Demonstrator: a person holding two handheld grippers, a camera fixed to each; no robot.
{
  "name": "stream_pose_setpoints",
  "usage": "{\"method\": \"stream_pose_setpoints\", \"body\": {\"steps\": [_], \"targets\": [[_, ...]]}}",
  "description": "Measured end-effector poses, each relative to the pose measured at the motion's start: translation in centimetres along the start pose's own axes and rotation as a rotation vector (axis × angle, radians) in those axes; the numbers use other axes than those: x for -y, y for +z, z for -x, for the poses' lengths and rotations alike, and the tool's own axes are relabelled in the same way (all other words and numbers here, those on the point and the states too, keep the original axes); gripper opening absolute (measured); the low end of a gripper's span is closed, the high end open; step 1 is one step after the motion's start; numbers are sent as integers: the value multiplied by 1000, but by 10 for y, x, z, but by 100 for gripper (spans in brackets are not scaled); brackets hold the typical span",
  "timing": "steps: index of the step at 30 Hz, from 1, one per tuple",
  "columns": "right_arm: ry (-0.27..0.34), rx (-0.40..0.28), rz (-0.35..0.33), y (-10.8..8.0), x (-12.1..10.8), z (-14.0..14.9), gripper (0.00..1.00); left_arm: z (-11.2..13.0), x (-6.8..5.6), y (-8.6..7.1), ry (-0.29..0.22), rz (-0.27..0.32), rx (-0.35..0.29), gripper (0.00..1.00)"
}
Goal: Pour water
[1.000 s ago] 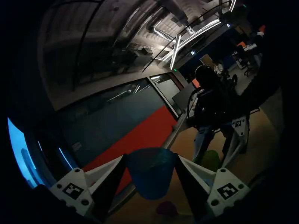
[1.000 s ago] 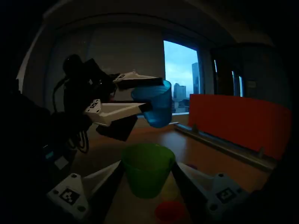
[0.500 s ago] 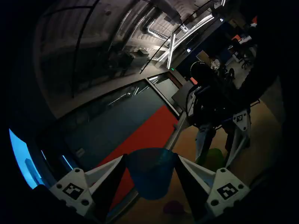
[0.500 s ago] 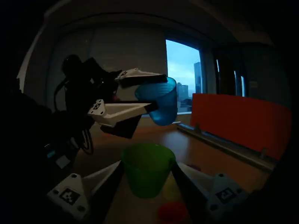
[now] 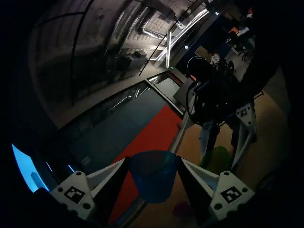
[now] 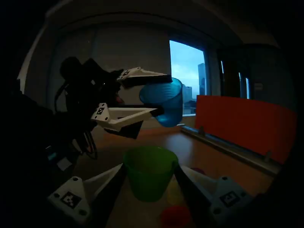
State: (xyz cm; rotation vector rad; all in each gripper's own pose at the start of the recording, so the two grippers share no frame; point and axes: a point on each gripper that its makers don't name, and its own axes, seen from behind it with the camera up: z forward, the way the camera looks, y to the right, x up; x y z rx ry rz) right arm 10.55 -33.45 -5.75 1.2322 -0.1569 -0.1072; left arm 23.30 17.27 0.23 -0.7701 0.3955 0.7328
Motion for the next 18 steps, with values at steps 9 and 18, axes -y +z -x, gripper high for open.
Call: {"method": "stream_pose_setpoints", "body": {"steps": [9,18], "targets": [[3,-1,2,0,-2,2,92,-4,-1,0,53,4,-7,88],[5,-3,2,0,-2,2,92,-6,-4,4,118,9,-5,87]]}}
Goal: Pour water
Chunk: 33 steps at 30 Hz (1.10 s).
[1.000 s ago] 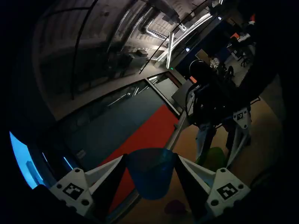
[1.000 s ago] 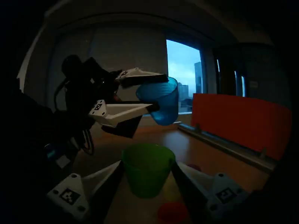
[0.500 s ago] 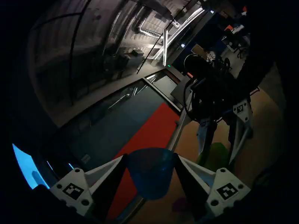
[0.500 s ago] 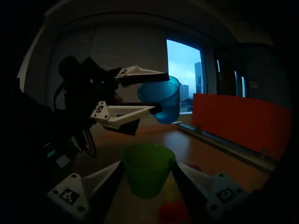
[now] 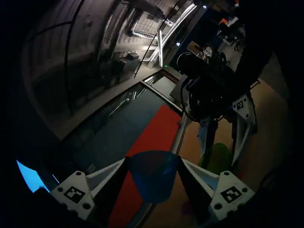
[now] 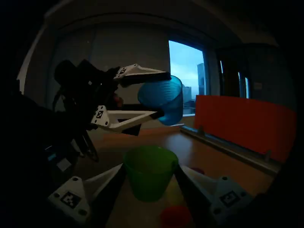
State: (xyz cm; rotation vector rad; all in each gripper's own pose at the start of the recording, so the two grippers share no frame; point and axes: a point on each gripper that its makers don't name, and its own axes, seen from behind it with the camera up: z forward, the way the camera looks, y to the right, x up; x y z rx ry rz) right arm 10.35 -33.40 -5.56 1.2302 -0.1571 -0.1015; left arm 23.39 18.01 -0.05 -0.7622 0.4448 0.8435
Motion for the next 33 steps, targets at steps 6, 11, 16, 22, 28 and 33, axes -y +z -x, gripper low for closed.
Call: {"method": "stream_pose_setpoints", "body": {"steps": [6,11,16,22,28,33], "targets": [[2,-1,0,0,0,0,92,-1,0,2,29,1,2,87],[1,-2,-1,-1,0,-1,92,0,-1,5,52,3,6,88],[2,-2,-4,0,1,-1,92,-2,-3,7,74,7,3,88],[1,-2,-5,0,1,0,92,-4,-5,7,94,11,1,88],[0,-2,-4,-1,1,-1,92,-6,-5,8,117,13,-1,87],[-1,-2,-4,-1,2,-1,92,-6,-5,9,132,13,0,88]]}}
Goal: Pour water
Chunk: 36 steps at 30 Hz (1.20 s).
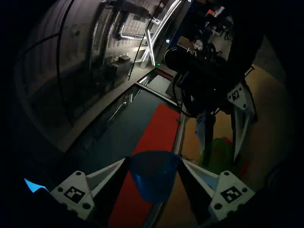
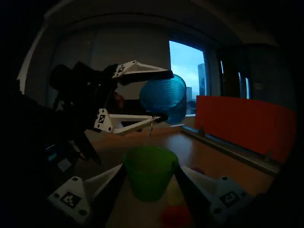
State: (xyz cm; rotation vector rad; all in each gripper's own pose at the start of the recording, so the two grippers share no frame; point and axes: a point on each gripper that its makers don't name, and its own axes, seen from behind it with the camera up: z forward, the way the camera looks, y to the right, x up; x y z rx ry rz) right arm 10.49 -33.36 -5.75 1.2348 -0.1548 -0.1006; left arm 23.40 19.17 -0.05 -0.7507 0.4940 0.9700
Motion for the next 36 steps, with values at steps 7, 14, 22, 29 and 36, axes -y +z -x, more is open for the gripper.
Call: {"method": "stream_pose_setpoints", "body": {"steps": [7,14,22,29,36], "targets": [[-1,0,1,-1,0,0,92,0,0,0,13,1,3,88],[-1,-3,0,-1,1,-1,92,-1,0,1,25,3,4,88],[0,-6,2,-1,1,-2,92,-2,0,2,35,6,4,88],[0,-9,4,-1,0,-2,92,-2,-2,3,47,11,6,88],[-3,-11,4,-1,0,-3,93,-4,-2,3,60,14,5,88]]}}
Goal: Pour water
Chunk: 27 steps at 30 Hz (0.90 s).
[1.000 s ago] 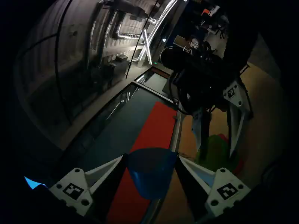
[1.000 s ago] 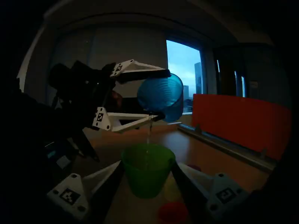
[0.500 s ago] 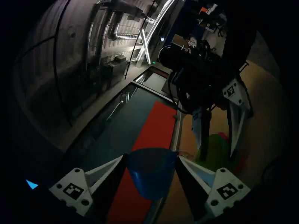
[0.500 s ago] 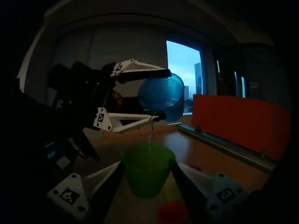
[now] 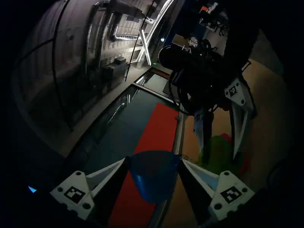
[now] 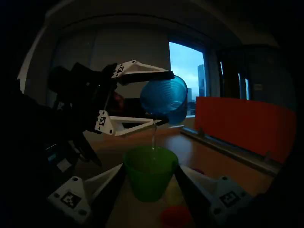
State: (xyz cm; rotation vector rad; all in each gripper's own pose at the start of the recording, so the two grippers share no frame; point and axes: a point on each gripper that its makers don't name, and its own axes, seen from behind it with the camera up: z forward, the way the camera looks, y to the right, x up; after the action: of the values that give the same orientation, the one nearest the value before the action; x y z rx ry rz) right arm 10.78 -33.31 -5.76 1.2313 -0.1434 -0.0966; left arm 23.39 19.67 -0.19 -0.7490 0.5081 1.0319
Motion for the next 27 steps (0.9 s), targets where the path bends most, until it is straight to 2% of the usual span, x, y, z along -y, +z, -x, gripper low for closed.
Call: {"method": "stream_pose_setpoints", "body": {"steps": [27], "targets": [[-6,-3,5,-3,-1,0,93,-4,2,3,63,13,5,88]]}}
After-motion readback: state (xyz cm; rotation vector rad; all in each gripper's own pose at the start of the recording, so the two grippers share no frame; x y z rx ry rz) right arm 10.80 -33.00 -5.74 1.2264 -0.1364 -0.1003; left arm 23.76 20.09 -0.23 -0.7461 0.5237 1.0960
